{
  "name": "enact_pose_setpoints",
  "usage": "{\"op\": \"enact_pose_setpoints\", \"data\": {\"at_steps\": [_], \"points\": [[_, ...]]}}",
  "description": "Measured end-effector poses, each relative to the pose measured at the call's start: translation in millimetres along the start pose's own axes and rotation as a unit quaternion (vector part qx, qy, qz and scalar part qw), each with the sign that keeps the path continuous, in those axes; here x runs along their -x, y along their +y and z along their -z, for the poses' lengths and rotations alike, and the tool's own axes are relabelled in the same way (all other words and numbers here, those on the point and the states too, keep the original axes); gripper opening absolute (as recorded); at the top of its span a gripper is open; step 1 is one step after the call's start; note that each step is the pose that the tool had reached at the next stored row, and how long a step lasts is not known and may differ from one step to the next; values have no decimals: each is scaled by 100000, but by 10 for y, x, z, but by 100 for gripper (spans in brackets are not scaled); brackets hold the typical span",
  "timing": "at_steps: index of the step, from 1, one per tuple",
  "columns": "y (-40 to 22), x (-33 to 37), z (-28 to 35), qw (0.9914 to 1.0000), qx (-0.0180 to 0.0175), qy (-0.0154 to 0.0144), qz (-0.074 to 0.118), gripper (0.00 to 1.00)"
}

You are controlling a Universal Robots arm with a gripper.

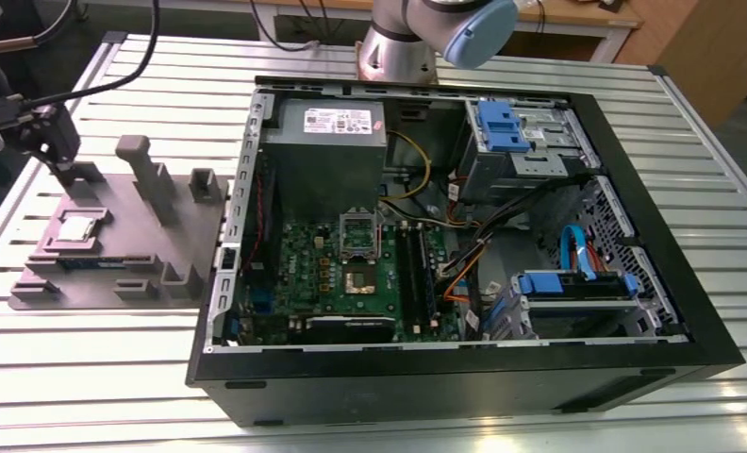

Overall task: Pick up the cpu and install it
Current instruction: 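Pick up the cpu and move it towards the insertion slot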

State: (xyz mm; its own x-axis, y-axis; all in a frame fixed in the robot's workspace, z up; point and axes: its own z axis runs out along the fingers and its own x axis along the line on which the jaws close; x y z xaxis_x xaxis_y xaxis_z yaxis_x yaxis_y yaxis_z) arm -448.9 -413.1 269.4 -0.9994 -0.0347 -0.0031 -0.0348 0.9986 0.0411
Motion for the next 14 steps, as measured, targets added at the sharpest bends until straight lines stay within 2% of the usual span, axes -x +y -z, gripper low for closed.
{"op": "enact_pose_setpoints", "data": {"at_steps": [10, 14], "points": [[-8, 0, -178, 100000, -4, -2, -41, 71], [-10, 0, -212, 100000, -7, 7, -41, 71]]}}
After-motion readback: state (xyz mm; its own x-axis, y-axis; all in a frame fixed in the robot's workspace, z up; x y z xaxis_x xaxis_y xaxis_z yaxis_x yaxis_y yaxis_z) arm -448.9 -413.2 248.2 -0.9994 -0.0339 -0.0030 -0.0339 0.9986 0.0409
